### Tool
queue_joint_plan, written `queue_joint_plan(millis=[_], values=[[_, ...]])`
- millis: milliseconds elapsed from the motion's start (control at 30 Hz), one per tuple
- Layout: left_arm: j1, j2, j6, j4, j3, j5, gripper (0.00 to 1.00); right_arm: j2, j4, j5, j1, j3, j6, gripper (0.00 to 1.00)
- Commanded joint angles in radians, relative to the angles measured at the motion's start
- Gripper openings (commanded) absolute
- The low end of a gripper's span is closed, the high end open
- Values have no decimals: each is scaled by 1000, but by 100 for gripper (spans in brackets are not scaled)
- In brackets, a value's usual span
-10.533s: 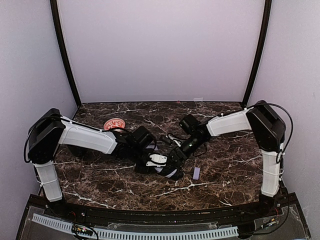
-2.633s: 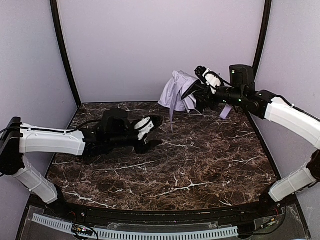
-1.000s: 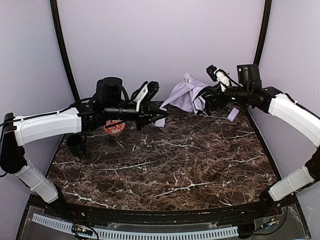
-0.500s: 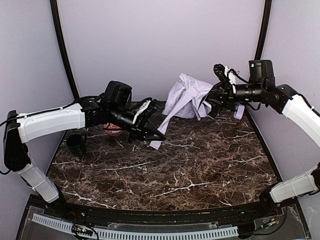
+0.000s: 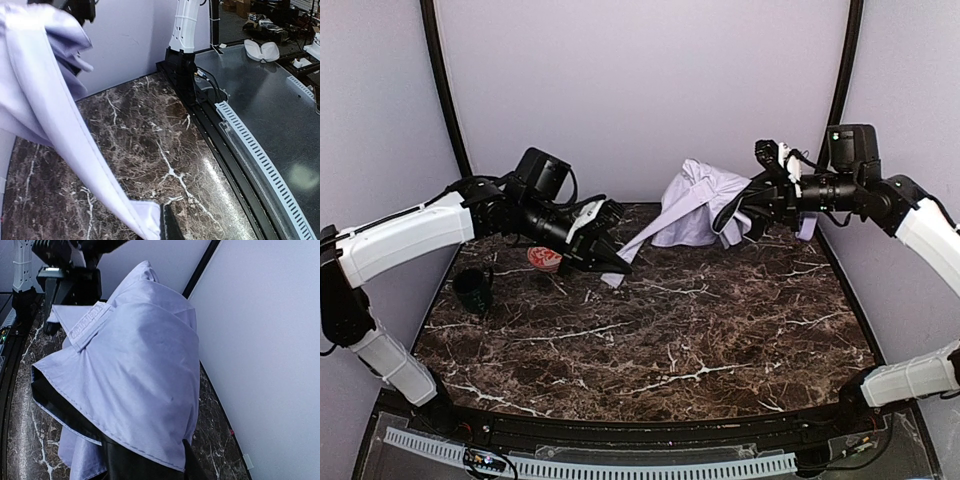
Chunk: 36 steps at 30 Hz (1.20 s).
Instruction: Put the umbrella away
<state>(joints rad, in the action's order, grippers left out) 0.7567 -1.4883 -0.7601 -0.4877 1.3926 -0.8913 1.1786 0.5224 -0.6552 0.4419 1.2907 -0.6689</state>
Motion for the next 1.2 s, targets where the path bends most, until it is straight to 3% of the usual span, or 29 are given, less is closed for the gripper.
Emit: queue_joint_plan(millis=[0,100,233,400,633,867,1033,1167], values=[[28,-74,-83,-68,11,-64,0,-73,-195,-24,32,-29,45,0],[16,-97,-115,-25,10,4,0,-105,-189,-207,43,-37,22,0],[-17,-124,-127,-18,31,-7,0,-107,-17,-317,100,15,-91,0],[-7,-181,-156,9,70,3,0,-76,80,-235,218,24,-101,0],[33,-389,-296,-76,255,14,0,8,-84,-213,423,-11,-42,0],[-10,-433,-278,22,295,54,0,146,164,-196,514,59,-146,0],[-59,-407,-297,68,308,158,0,199,167,-149,562,-69,-97,0],[-59,-358,-209,200,295,241,0,247,-12,-119,562,-244,6,0]])
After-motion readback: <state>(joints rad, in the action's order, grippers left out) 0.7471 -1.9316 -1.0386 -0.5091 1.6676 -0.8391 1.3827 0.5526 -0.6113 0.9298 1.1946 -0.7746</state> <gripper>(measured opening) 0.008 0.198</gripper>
